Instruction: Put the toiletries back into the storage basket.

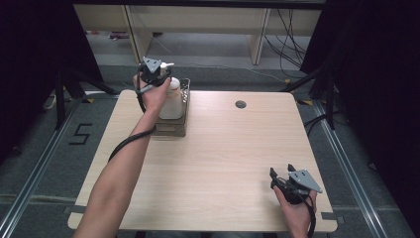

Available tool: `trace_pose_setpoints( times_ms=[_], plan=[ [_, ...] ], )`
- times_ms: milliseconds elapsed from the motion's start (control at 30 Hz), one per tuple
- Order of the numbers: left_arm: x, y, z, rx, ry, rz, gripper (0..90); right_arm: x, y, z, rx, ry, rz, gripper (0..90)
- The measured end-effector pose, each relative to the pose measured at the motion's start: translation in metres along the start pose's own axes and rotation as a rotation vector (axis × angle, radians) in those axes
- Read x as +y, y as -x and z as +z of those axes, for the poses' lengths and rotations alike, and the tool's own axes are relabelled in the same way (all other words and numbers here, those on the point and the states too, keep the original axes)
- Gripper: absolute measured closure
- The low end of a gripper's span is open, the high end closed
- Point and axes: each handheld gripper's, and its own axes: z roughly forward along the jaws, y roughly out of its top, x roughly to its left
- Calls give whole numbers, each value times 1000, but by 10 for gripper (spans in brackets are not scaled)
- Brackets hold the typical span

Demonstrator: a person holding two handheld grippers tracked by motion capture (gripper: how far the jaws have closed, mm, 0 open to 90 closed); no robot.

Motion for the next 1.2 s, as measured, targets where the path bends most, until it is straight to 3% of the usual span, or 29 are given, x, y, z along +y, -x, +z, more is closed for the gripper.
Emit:
trace_pose_setpoints(
  times_ms=[167,267,333,500,533,633,700,733,833,867,933,967,1000,1033,1200],
  plan=[
    [0,-2,0,1,-12,-5,578,0,-2,-1,-6,-16,29,335],
    [-2,-1,0,3,-22,-16,517,0,-2,0,9,-10,37,334],
    [-4,1,0,21,-36,-36,441,0,-3,-1,-6,-20,44,333],
    [-5,2,-5,36,-32,-42,323,0,0,0,-6,-7,5,333],
    [-5,2,-6,35,-31,-45,316,0,-2,0,6,-15,29,333],
    [-5,0,-12,25,-36,-54,302,0,-1,-1,-18,-23,5,333],
    [-5,-1,-16,16,-32,-49,300,0,-2,0,-4,-6,26,332],
    [-5,-1,-18,9,-33,-55,303,0,0,0,-8,1,10,332],
    [-5,-4,-25,2,-25,-49,307,0,0,1,-6,-1,14,331],
    [-5,-3,-28,8,-32,-69,310,0,0,0,-5,-15,8,331],
    [-6,-5,-33,0,-35,-68,310,0,1,0,-2,-9,11,330],
    [-6,-5,-35,1,-34,-67,310,0,-2,0,-2,-11,54,330],
    [-7,-6,-38,1,-33,-69,310,0,-3,-1,-4,-18,62,330],
    [-7,-7,-41,3,-31,-73,312,0,1,1,-6,-5,17,331],
    [-10,-12,-58,4,-20,-82,335,-1,-1,1,-7,-4,41,330]
  ],
)
